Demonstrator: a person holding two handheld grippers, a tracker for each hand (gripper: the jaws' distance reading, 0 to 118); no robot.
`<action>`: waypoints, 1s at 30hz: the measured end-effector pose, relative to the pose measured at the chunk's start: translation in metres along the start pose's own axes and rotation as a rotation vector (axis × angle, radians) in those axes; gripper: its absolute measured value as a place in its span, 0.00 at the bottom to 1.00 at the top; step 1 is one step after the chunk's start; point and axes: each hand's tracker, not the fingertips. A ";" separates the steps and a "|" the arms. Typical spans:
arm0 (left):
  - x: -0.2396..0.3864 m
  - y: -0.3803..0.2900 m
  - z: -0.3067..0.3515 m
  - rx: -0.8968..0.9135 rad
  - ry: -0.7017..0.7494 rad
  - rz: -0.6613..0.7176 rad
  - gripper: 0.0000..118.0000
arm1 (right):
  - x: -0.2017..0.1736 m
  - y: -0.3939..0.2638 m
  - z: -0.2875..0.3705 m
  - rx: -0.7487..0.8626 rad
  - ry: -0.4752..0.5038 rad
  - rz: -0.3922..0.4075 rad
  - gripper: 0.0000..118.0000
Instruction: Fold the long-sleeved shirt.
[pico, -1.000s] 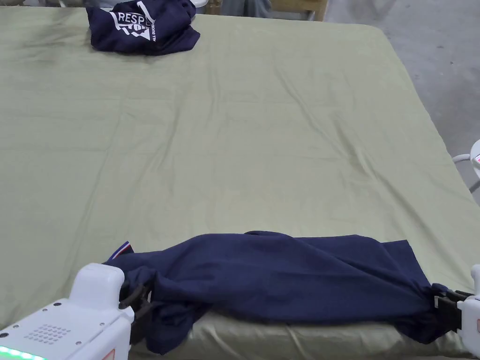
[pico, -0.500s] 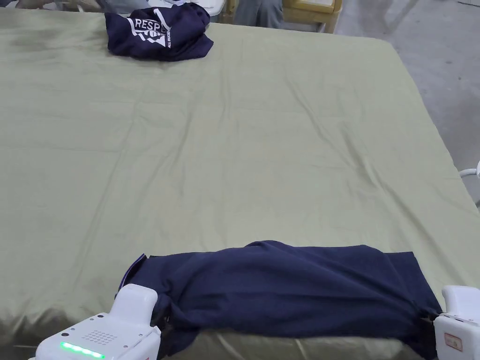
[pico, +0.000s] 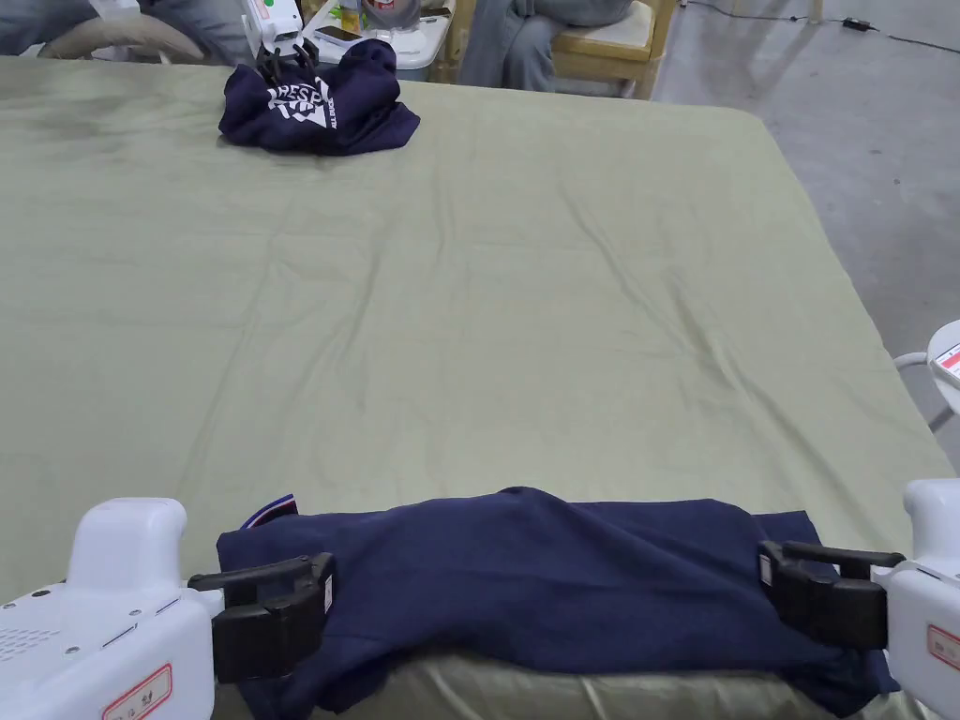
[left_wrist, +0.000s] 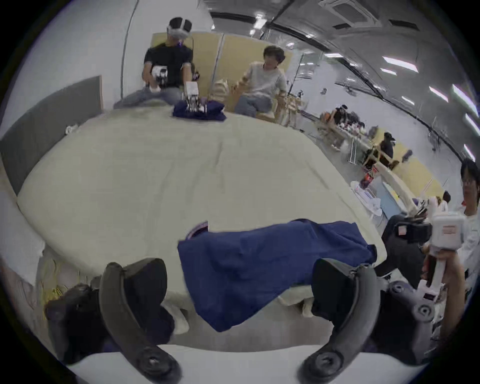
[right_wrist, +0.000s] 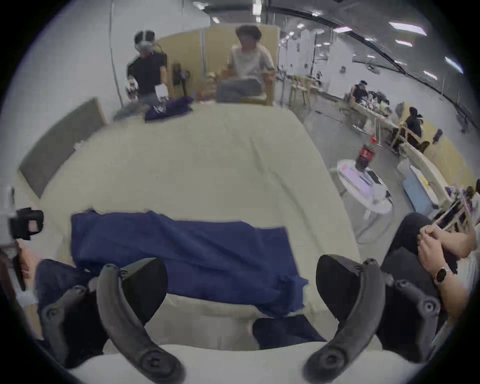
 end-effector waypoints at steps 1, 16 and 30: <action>0.006 0.000 0.005 0.015 0.017 -0.034 0.95 | -0.008 0.002 0.002 0.021 0.010 -0.010 0.97; 0.021 -0.026 -0.029 -0.104 -0.002 -0.061 0.00 | -0.078 -0.041 -0.030 -0.096 0.130 0.034 0.01; -0.134 -0.014 -0.065 -0.175 -0.378 0.380 0.94 | -0.116 -0.021 -0.043 -0.140 0.294 0.098 0.01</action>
